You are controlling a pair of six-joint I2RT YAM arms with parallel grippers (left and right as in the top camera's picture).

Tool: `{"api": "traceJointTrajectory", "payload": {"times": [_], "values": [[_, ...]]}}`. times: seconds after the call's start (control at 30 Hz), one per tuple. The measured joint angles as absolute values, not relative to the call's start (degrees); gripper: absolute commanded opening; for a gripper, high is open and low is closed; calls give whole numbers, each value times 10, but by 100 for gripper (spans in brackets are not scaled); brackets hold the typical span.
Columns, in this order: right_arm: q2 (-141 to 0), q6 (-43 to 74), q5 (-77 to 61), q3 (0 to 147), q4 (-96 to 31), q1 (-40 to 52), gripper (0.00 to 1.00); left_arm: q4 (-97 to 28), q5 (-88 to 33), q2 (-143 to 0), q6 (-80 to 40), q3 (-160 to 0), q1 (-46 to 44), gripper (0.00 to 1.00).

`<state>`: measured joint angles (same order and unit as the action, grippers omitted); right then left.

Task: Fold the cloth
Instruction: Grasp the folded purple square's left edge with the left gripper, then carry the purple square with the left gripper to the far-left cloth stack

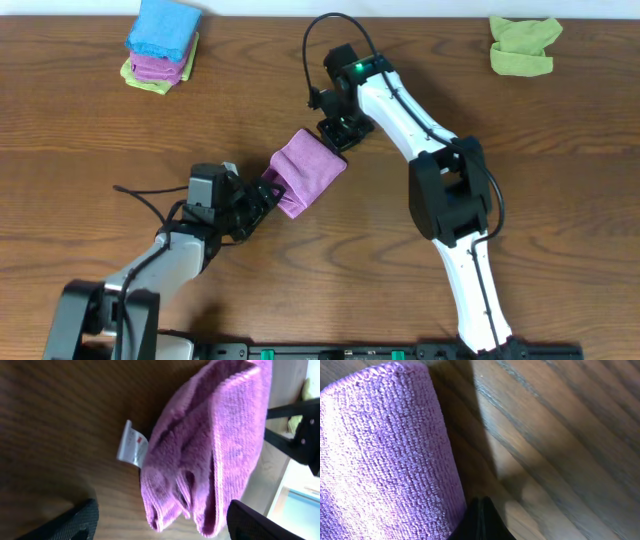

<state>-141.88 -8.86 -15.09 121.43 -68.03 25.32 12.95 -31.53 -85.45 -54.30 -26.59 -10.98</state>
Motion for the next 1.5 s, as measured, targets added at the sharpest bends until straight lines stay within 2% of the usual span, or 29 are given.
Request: {"api": "traceJointTrajectory", "payload": {"times": [0.2,0.57,0.67,0.83,0.87,0.9,0.97,1.0,1.03,1.33,1.5], "values": [[-1421,-89,-153,1214,-683,253,1,221,-353,-908,-571,-271,-110,86],[-1425,-88,-180,1214,-693,284,1,264,-372,-936,-595,-277,-122,86],[-1425,-85,-181,1214,-693,298,1,259,-369,-937,-599,-277,-123,74],[-1425,-84,-179,1214,-697,294,1,255,-369,-942,-602,-276,-126,65],[-1425,-84,-177,1214,-700,291,1,254,-369,-943,-602,-276,-126,61],[-1425,-84,-174,1214,-703,289,1,254,-368,-943,-604,-276,-125,55],[-1425,-83,-169,1214,-711,279,1,250,-363,-946,-605,-274,-125,21],[-1425,-83,-169,1214,-712,275,1,249,-359,-948,-608,-273,-126,11],[-1425,-83,-168,1214,-715,269,1,251,-355,-952,-606,-271,-125,6],[-1425,-82,-154,1214,-730,229,1,324,-351,-961,-602,-291,-80,6],[-1421,-81,-130,1214,-730,225,1,328,-343,-963,-581,-418,-15,6]]}}
